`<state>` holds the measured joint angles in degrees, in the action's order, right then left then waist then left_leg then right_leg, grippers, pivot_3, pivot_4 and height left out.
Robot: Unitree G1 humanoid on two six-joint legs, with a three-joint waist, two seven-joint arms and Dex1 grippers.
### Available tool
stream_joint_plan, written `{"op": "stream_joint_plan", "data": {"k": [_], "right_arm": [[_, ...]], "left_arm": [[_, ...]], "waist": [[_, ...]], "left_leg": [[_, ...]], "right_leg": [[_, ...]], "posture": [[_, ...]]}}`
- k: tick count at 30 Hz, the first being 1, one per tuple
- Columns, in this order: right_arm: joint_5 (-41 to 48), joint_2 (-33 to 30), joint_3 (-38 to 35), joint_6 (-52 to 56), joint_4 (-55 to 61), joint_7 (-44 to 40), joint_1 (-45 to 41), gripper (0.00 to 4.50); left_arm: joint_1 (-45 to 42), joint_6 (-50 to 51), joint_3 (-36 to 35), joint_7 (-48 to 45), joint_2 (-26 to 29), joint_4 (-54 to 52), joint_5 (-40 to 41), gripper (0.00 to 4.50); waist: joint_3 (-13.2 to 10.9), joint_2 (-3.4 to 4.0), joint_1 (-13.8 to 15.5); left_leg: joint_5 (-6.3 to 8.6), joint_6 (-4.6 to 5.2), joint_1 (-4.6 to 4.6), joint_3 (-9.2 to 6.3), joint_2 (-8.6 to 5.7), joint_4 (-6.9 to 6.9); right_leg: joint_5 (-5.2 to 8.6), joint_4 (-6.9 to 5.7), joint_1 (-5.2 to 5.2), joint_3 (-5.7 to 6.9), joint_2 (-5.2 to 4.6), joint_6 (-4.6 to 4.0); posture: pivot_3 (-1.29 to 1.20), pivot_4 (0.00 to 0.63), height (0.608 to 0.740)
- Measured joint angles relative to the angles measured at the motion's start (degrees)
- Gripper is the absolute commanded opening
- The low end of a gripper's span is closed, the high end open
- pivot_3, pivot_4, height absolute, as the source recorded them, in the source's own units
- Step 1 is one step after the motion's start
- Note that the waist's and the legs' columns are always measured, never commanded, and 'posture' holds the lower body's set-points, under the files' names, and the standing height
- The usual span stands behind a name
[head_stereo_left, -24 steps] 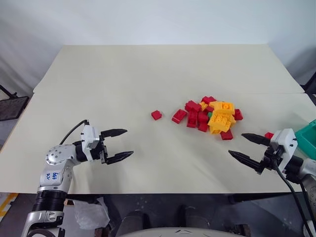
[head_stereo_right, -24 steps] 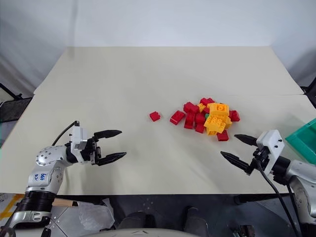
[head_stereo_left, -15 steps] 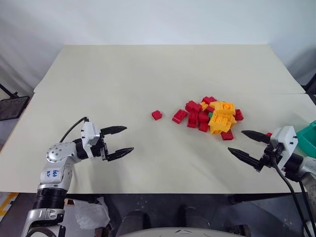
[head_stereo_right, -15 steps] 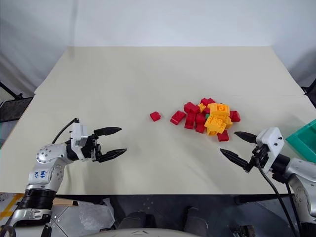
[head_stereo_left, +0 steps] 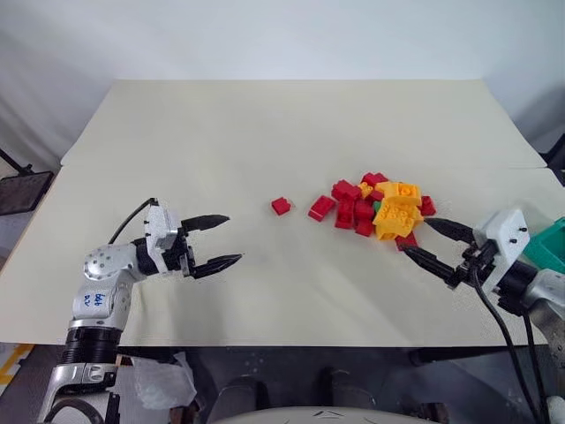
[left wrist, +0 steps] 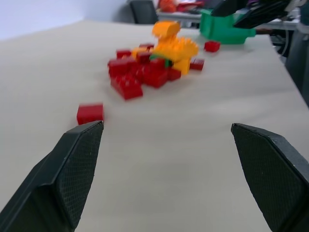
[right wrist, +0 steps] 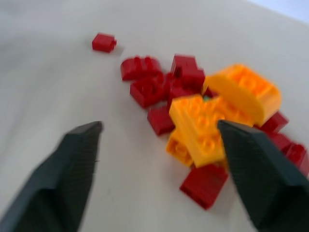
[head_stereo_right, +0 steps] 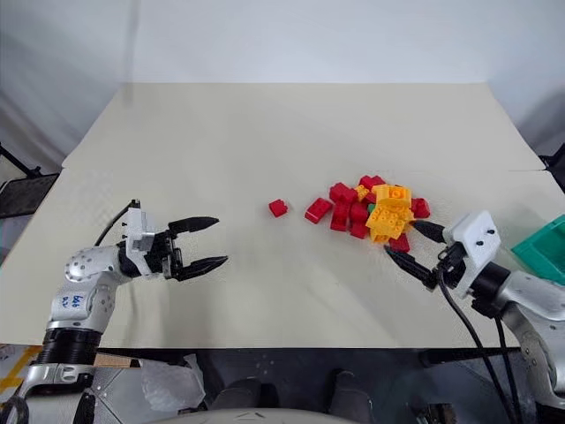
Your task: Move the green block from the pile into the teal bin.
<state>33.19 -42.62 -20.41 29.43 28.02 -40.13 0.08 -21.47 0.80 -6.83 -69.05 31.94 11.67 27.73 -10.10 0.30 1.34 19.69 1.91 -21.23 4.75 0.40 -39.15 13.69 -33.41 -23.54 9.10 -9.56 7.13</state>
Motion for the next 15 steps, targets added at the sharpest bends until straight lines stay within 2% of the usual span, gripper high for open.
{"op": "stream_joint_plan", "data": {"k": [6, 8, 15], "right_arm": [[2.1, 1.8, 7.9, 10.3, 3.9, 6.3, -5.2, 0.51], [1.2, 2.7, 11.4, 11.3, 2.5, 7.1, -7.7, 0.03], [-6.4, 5.4, 16.7, 4.9, -13.4, 6.2, -16.6, 0.03]], "left_arm": [[-1.7, 0.5, 0.3, -1.8, -0.7, -0.2, 0.4, 4.5], [-3.0, 0.8, 0.9, -2.0, -1.5, -0.2, 0.4, 4.5], [-3.9, 0.8, 1.7, -3.7, -3.2, 0.3, 0.3, 4.5]], "waist": [[0.0, -0.02, -0.1], [0.0, -0.03, 0.0], [0.0, -0.04, -0.1]], "left_leg": [[0.02, -0.02, -0.02, 0.02, 0.04, 0.0], [0.02, -0.02, -0.01, 0.03, 0.04, -0.01], [0.04, 0.02, -0.05, 0.21, -0.02, 0.0]], "right_leg": [[0.0, 0.01, -0.02, 0.0, 0.07, -0.01], [0.0, 0.01, -0.02, -0.01, 0.07, -0.01], [0.0, 0.01, -0.08, 0.01, 0.09, 0.0]], "posture": [[0.0, 0.15, 0.74], [0.0, 0.15, 0.74], [0.0, 0.15, 0.74]]}}
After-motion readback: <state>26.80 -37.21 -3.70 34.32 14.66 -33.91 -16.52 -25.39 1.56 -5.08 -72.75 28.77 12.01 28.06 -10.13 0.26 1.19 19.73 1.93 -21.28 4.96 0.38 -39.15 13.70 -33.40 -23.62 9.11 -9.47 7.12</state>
